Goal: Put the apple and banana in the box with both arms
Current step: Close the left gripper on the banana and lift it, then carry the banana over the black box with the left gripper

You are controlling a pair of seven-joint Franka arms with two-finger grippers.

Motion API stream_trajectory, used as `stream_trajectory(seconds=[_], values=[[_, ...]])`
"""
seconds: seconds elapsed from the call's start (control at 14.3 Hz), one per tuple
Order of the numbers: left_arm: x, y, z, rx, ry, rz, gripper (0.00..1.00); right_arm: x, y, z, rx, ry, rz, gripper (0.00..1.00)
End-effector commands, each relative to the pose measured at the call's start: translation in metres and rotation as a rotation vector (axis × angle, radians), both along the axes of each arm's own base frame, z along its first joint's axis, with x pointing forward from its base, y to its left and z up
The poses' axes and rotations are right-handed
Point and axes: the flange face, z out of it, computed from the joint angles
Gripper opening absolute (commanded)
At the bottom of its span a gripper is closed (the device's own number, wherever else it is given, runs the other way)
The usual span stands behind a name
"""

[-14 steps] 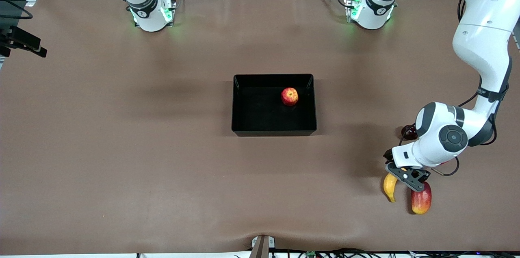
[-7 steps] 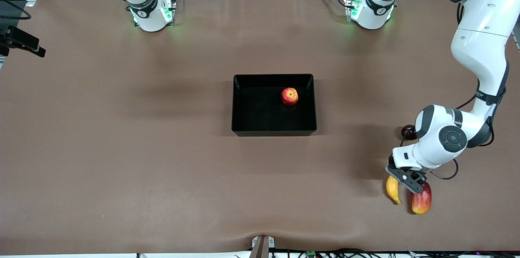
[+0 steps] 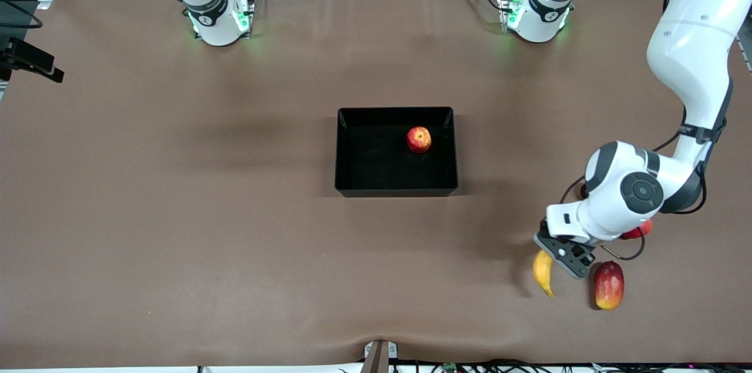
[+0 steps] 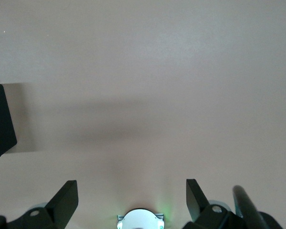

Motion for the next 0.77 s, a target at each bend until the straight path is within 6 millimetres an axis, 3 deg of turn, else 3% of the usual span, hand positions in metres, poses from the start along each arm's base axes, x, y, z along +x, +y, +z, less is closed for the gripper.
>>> stream_trajectory(seconds=[0.0, 0.35, 0.7], values=[[-0.021, -0.042, 0.041, 0.002, 0.048, 0.139, 0.00, -0.005, -0.001, 0.009, 0.000, -0.010, -0.013, 1.00], [-0.068, -0.141, 0.076, -0.048, 0.130, 0.356, 0.00, -0.005, -0.003, 0.008, 0.001, -0.008, -0.017, 1.00], [-0.121, -0.245, 0.084, -0.053, 0.111, 0.582, 0.00, -0.005, -0.007, 0.007, 0.003, -0.006, -0.026, 1.00]])
